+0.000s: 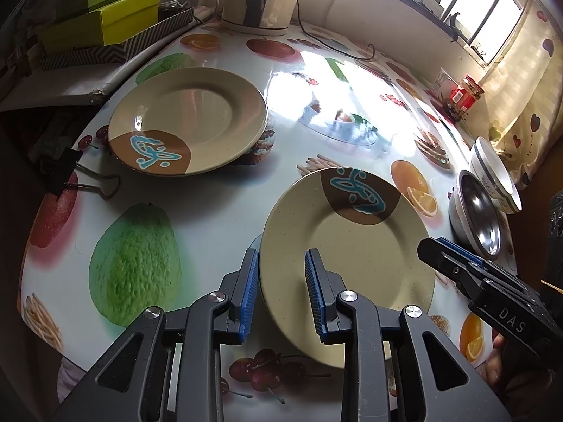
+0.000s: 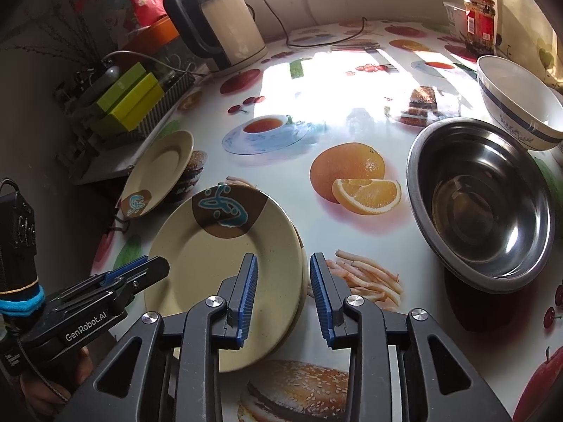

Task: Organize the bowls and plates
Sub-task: 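Open both grippers to release the plate onto the stack, then move both grippers to the rim of the next cream logo plate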

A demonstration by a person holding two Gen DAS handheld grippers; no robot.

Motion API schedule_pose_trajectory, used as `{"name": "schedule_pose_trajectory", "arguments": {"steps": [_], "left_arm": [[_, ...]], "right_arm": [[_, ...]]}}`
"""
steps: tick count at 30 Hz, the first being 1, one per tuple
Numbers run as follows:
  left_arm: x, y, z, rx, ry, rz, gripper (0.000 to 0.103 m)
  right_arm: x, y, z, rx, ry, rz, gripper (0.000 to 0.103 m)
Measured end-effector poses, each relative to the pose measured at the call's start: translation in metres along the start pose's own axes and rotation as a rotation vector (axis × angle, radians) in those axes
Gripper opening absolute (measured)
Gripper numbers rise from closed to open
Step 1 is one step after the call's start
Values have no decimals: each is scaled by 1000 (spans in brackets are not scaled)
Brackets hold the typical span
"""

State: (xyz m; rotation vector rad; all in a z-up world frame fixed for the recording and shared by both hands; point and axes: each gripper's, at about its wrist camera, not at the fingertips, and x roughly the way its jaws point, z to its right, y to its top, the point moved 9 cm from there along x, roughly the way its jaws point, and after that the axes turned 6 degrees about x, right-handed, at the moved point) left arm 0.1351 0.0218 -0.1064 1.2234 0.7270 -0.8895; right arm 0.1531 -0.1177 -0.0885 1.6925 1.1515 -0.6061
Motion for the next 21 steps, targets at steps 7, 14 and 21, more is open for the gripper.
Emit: {"name": "schedule_pose_trajectory", "arguments": {"steps": [7,14,21], "left_arm": [[-4,5,-9,-17,8,15,35],[-17,16,-31,-58,15,51,43],[-28,32,-66,-102,45,84,43]], "right_arm": [[-6,7,-1,-3,-7,19,40],[-13,27,-22,-24,22,44,44],[-6,49,-48,-72,37,54,47]]}}
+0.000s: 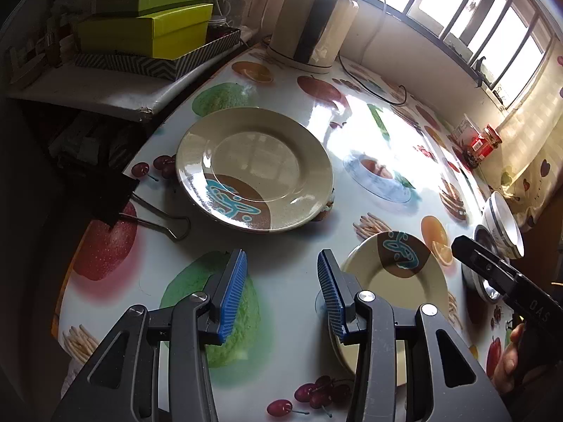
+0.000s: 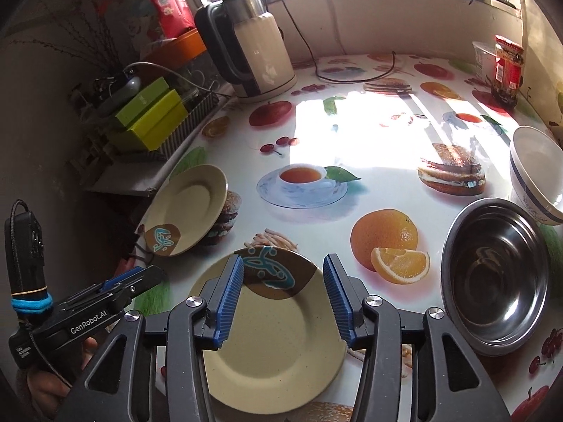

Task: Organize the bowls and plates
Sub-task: 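Move both grippers to the rim of the next cream logo plate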

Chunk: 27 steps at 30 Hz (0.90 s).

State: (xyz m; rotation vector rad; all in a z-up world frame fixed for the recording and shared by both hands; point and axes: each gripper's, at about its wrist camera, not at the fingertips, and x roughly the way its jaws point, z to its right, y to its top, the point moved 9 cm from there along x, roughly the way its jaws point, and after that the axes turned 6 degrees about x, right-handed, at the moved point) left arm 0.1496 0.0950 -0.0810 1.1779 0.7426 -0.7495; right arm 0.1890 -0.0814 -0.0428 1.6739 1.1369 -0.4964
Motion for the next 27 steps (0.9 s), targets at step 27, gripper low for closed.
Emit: {"name": "schedule_pose_trajectory", "arguments": {"steps": [27], "left_arm": [[21,55,-97,-178,-2,38,43]], "right_arm": [[97,48,-78,-97,44,-130,48]]}}
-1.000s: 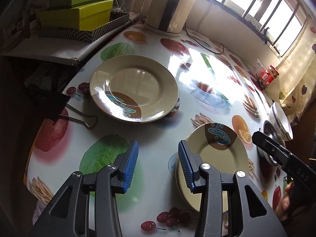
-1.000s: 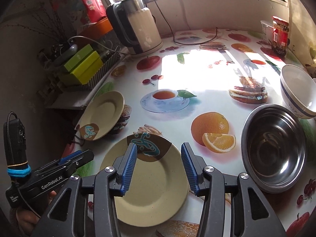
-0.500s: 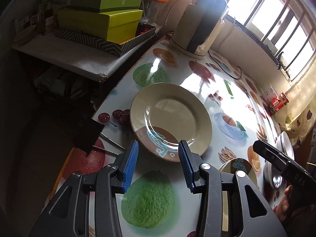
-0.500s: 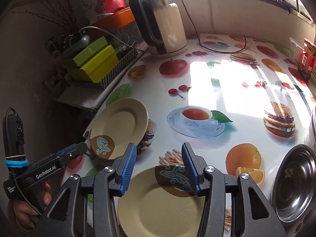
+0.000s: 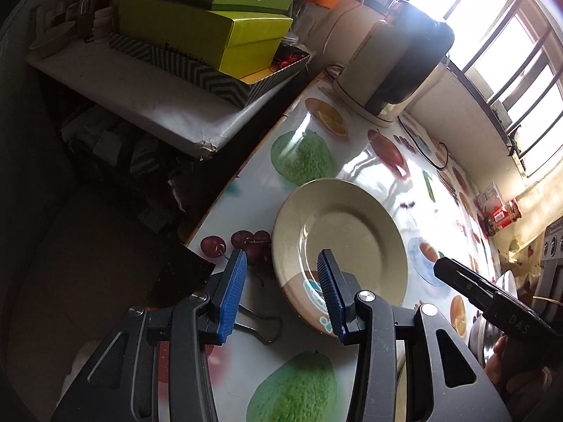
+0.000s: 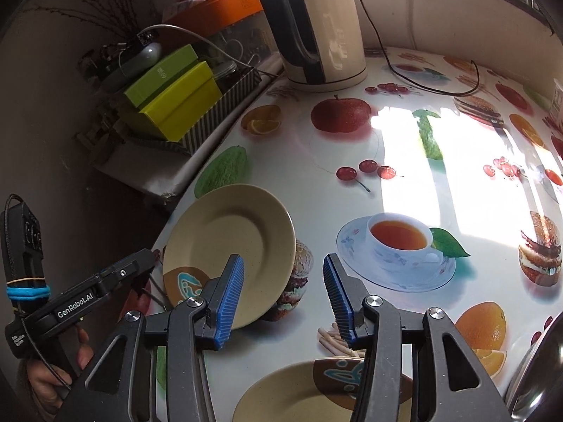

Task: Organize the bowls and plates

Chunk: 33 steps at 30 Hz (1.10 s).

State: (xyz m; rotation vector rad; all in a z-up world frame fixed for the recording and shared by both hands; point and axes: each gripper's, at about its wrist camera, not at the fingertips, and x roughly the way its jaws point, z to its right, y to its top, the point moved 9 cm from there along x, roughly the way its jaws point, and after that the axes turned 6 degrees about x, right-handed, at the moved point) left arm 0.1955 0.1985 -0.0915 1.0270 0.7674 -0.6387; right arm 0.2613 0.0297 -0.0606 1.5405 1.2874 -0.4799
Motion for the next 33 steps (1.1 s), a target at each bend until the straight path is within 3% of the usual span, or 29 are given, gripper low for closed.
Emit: {"name": "schedule_pose_trajectory", "arguments": {"steps": [25,33], "left_arm": [[29,1,-1,-6,-22,-53,43],[32,0,-1,-6,-23,-61,35]], "right_arm": [[53,7,4,13,-1,-106,31],[58,6,4,25,9,-116,24]]}}
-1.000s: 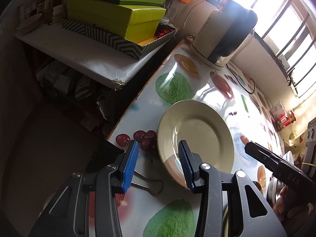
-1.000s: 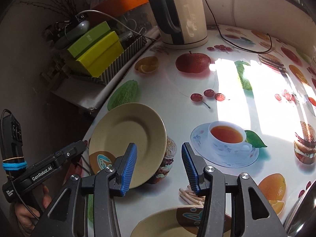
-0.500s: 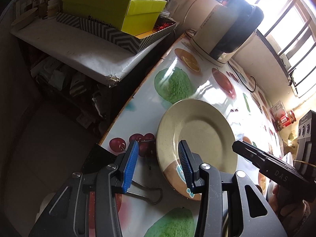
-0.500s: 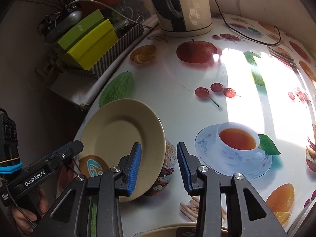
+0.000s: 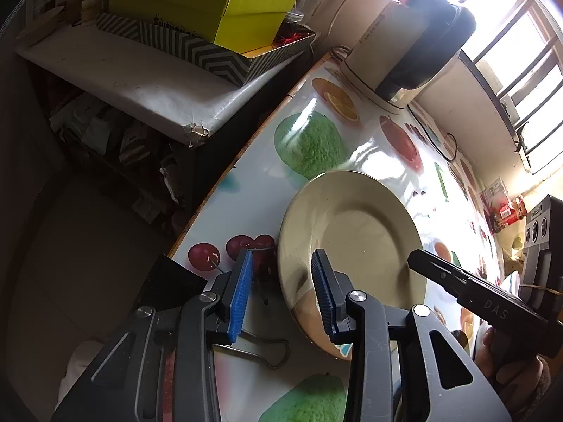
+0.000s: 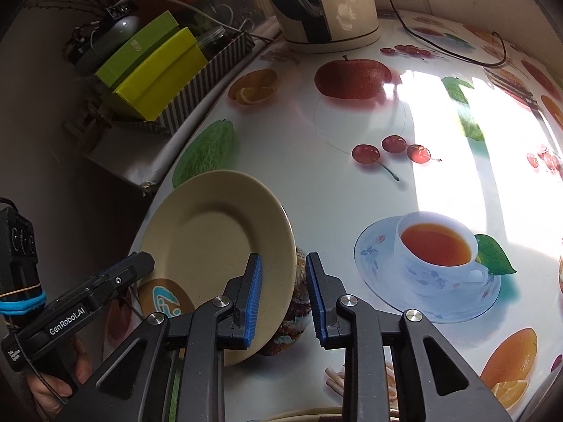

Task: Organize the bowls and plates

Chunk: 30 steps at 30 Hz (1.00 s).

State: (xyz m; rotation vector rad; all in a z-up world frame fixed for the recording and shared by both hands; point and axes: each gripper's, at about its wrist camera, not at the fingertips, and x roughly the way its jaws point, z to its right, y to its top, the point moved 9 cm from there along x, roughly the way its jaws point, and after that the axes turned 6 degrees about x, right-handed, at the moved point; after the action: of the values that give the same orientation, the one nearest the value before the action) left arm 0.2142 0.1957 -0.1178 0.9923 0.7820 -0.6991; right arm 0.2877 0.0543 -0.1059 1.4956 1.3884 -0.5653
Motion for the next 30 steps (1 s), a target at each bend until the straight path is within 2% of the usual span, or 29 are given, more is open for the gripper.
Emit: {"name": "schedule_pose_trajectory", "arguments": {"steps": [7,9,30], "left_arm": [[1,-2,2,6,-2,-1,31],[1,-1,3,8,-6,-2,27],[4,-2,9,6,3,-3,23]], "right_arm": [[1,-1,-1,14,20,-3,19],[1,-1,-1,17,26,-5,18],[-1,-2,2,38,34,-5,18]]}}
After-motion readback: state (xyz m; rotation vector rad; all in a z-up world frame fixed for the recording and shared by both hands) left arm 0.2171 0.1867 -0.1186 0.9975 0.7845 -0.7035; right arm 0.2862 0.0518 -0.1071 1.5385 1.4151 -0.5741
